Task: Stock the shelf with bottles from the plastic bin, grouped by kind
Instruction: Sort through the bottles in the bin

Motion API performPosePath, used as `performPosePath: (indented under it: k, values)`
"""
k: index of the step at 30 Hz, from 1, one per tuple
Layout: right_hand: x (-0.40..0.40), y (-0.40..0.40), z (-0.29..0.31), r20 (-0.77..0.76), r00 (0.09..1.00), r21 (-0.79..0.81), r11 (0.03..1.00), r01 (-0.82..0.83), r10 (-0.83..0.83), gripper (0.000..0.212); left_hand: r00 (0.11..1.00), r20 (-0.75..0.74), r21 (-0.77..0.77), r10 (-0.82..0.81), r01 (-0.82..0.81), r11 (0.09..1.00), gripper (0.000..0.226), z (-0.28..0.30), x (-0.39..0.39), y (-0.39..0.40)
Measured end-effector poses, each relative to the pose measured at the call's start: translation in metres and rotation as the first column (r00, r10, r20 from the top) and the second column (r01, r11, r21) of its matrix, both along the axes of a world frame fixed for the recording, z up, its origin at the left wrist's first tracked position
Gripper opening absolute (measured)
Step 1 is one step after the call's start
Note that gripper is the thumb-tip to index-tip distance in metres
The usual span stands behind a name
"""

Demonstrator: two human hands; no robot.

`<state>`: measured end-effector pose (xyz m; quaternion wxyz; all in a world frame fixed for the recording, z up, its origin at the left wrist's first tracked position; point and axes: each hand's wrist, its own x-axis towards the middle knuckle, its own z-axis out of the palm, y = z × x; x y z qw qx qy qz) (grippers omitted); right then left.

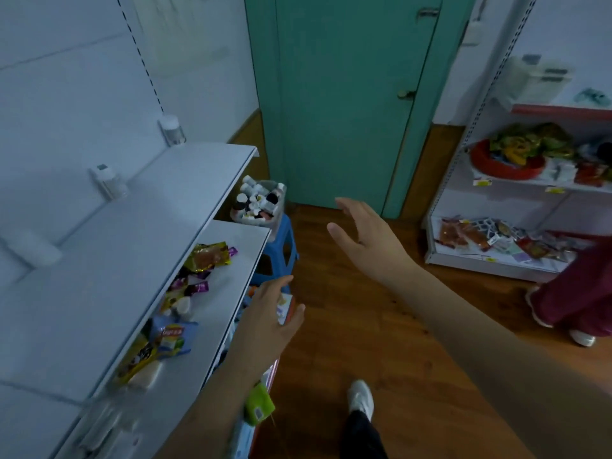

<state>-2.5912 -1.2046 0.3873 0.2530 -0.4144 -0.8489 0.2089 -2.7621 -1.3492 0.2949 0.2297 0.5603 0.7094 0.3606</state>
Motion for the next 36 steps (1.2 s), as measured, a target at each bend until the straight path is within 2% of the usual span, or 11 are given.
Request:
performPosePath:
  k: [8,13,17,23,28,32,36]
  values:
    - [-0.008,0.205,-0.006,0.020,0.995,-0.004,0.995,-0.097,0.097,0.060,0.997,0.022,-0.040,0.070,-0.069,0.997,0.054,0.000,-0.010,0.184]
    - [-0.025,0.317,-0.004,0.018,0.986,-0.025,0.986,-0.166,0.166,0.059,0.990,-0.054,-0.072,0.132,-0.136,0.988,0.056,0.000,-0.020,0.280]
    - [-0.051,0.378,-0.015,-0.008,0.981,-0.072,0.978,-0.194,0.194,0.060,0.981,-0.058,-0.115,0.188,-0.193,0.974,0.057,-0.012,-0.033,0.327]
    - [-0.106,0.465,-0.035,0.032,0.963,-0.079,0.961,-0.265,0.268,0.062,0.967,-0.037,-0.148,0.252,-0.255,0.956,0.058,-0.033,-0.076,0.404]
    - [-0.170,0.536,-0.048,0.072,0.938,-0.110,0.937,-0.331,0.339,0.062,0.944,0.052,-0.148,0.327,-0.316,0.937,0.049,-0.057,-0.122,0.467]
    - [-0.228,0.587,-0.053,0.109,0.912,-0.162,0.912,-0.376,0.395,0.062,0.897,0.157,-0.225,0.413,-0.374,0.899,0.054,-0.070,-0.157,0.512]
    - [-0.282,0.630,-0.065,0.126,0.883,-0.181,0.886,-0.428,0.452,0.063,0.855,0.182,-0.268,0.485,-0.432,0.861,0.053,-0.079,-0.193,0.551]
